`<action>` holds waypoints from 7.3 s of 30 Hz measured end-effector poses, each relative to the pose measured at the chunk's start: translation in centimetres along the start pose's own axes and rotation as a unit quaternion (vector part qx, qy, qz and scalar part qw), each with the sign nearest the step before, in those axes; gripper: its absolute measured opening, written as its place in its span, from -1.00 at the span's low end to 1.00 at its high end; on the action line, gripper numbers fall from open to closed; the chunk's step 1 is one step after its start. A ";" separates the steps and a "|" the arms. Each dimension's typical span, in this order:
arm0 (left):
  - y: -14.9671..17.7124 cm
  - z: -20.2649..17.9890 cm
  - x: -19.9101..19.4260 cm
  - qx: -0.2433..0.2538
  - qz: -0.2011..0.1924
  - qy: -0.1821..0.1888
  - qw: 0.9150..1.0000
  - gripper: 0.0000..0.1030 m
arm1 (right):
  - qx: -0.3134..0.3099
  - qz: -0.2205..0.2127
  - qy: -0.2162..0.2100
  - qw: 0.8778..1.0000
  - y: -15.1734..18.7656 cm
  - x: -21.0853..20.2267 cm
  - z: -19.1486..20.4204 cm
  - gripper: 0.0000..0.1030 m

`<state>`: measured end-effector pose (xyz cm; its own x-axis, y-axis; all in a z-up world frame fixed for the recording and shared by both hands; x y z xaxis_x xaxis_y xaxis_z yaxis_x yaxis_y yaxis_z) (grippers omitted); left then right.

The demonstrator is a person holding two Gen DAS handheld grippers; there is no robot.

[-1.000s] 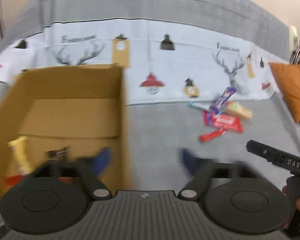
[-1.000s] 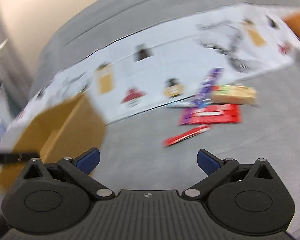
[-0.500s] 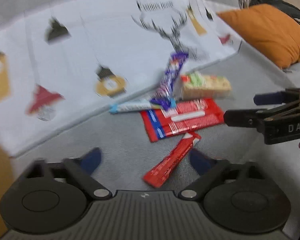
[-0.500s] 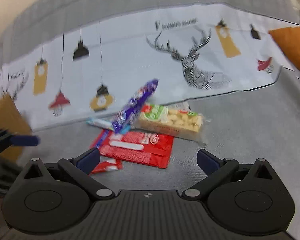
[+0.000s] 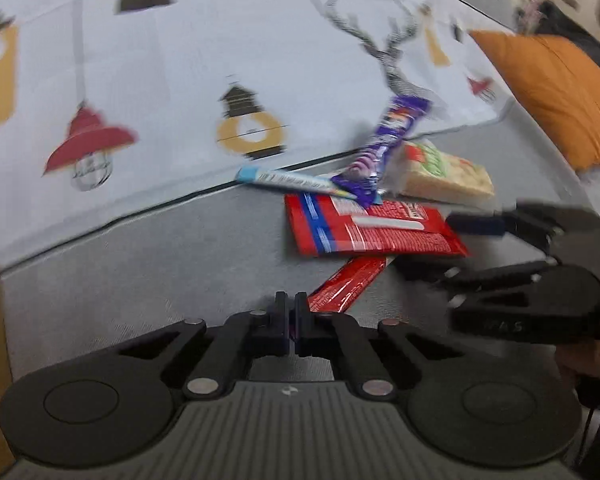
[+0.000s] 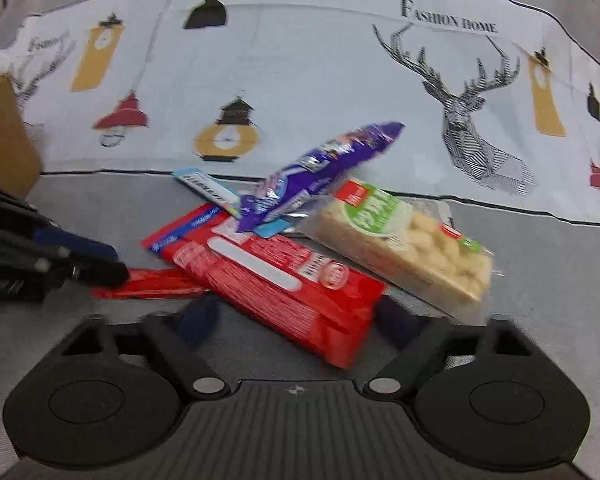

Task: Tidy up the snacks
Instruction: 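Move both tools back to the snacks and grasp the red stick with left tool, then lift the red stick with left tool while right tool reaches toward the purple bar, then carry the red stick with left tool while right tool carries red spicy packet toward box, then lower both held snacks into the cardboard box and open both tools, then grasp the blue stick with left tool while right tool grasps the purple bar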

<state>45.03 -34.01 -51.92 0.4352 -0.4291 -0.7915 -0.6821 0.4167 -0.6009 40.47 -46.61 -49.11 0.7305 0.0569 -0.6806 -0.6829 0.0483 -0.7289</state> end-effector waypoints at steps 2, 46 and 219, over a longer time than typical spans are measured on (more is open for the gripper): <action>0.4 0.6 -0.4 -0.028 0.004 -0.005 1.000 -0.97 | 0.002 -0.004 -0.003 1.000 0.2 -0.6 -0.4 -0.29; 3.9 0.4 -4.2 -0.043 0.035 -0.069 0.996 -0.71 | 0.050 0.030 -0.099 0.993 0.4 -1.1 0.2 -0.20; -3.6 1.3 -8.2 -0.115 -0.050 -0.101 0.987 0.96 | 0.289 -0.098 -0.145 0.941 -2.2 -6.6 2.1 0.72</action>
<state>44.72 -30.95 -43.37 0.5998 -0.2802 -0.7495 -0.7351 0.1769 -0.6545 37.11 -45.00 -42.86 0.8669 0.2559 -0.4278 -0.4874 0.6156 -0.6193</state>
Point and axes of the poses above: each gripper's, at about its wrist camera, not at the fingertips, and x roughly the way its jaws point, z to its left, y to its underside, the point moved 10 cm from there along x, roughly the way its jaws point, and after that the axes turned 4 degrees about x, right-handed, at the moved point
